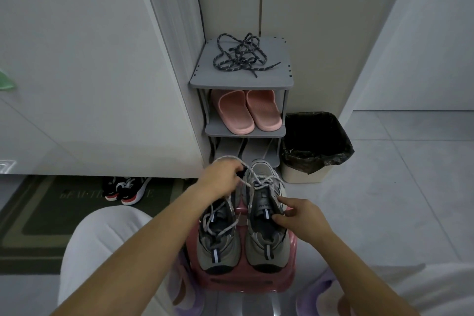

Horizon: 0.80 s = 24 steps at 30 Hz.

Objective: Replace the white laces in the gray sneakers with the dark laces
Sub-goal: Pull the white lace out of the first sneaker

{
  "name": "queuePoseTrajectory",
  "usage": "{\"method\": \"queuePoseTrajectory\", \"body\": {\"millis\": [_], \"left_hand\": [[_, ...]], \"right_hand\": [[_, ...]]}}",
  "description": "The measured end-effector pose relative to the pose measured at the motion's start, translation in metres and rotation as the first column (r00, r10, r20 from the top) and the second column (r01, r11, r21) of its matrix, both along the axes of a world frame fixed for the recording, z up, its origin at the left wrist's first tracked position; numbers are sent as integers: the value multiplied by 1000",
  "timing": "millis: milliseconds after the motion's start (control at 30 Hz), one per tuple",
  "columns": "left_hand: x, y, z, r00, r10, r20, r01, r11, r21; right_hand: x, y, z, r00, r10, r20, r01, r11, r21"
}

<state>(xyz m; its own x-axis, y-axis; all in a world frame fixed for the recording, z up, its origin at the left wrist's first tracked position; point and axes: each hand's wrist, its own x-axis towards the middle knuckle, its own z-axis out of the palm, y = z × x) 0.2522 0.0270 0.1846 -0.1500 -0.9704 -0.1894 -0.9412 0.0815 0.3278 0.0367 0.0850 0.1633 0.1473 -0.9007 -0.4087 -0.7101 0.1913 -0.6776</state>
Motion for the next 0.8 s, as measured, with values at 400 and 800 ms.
{"method": "queuePoseTrajectory", "body": {"millis": [400, 800], "left_hand": [[-10, -3, 4, 982, -78, 169, 82, 997, -13], [-24, 6, -5, 987, -150, 51, 141, 980, 142]], "right_hand": [[0, 1, -1, 999, -23, 23, 23, 1000, 13], [0, 0, 0, 1000, 7, -16, -7, 1000, 4]]}}
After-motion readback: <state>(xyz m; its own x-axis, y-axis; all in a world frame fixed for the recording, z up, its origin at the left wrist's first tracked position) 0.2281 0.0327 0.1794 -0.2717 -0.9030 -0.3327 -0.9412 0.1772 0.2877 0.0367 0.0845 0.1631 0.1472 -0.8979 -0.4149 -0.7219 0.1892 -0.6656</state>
